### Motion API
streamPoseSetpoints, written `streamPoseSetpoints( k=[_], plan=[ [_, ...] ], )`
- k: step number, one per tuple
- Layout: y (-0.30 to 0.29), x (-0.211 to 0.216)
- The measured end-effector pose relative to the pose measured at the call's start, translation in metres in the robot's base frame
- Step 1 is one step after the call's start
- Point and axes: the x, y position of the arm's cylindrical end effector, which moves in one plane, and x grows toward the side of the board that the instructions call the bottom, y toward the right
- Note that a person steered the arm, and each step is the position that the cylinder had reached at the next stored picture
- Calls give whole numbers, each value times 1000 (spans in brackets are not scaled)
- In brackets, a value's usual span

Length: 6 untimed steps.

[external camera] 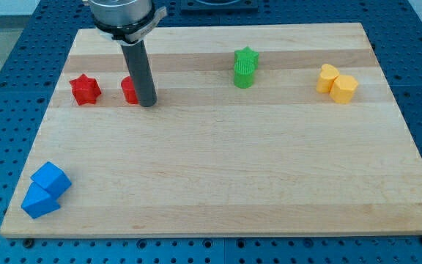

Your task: Move the red circle to the right side of the red star

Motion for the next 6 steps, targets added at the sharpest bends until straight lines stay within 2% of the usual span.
streamPoseSetpoints(
  k=[2,3,6],
  plan=[
    [22,-4],
    [15,-18],
    [-10,-18]
  ],
)
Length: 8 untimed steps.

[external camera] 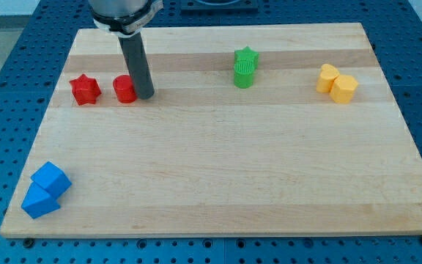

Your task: Move the red circle to the right side of the red star

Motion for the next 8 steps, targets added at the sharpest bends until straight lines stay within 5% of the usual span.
streamPoseSetpoints(
  k=[8],
  plan=[
    [-27,0]
  ],
)
